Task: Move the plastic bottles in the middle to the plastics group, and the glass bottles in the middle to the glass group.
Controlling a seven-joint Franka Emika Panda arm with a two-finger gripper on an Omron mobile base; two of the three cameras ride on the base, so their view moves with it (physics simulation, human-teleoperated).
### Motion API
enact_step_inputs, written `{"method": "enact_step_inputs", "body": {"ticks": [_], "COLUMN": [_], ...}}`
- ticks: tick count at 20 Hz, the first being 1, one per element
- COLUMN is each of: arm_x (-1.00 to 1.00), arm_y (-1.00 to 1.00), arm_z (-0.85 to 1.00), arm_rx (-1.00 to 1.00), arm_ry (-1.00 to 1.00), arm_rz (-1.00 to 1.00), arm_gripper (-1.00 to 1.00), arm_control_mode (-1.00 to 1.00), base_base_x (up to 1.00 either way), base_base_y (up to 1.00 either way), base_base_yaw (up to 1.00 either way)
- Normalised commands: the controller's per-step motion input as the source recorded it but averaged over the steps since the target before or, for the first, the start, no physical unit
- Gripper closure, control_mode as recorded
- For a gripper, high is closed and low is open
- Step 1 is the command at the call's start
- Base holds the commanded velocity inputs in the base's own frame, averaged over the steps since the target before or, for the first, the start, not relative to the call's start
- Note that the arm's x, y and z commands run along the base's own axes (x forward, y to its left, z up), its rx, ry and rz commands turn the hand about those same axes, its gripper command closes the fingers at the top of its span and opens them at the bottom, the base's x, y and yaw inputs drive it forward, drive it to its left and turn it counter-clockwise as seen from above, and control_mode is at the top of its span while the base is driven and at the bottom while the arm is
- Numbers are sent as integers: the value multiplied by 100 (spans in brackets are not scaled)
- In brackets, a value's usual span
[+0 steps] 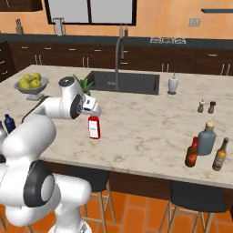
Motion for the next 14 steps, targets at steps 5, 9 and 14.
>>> {"method": "enact_step_inputs", "body": {"ticks": [5, 9, 14], "arm_x": [46, 60, 41], "arm_y": [0, 3, 0], "arm_z": [-14, -20, -15], "arm_rx": [0, 0, 0], "arm_ry": [0, 0, 0], "arm_rz": [0, 0, 0], "arm_gripper": [-100, -100, -100], "arm_control_mode": [-100, -100, -100], "base_base_x": [0, 0, 0], "base_base_y": [0, 0, 0], "base_base_yaw": [0, 0, 0]}}
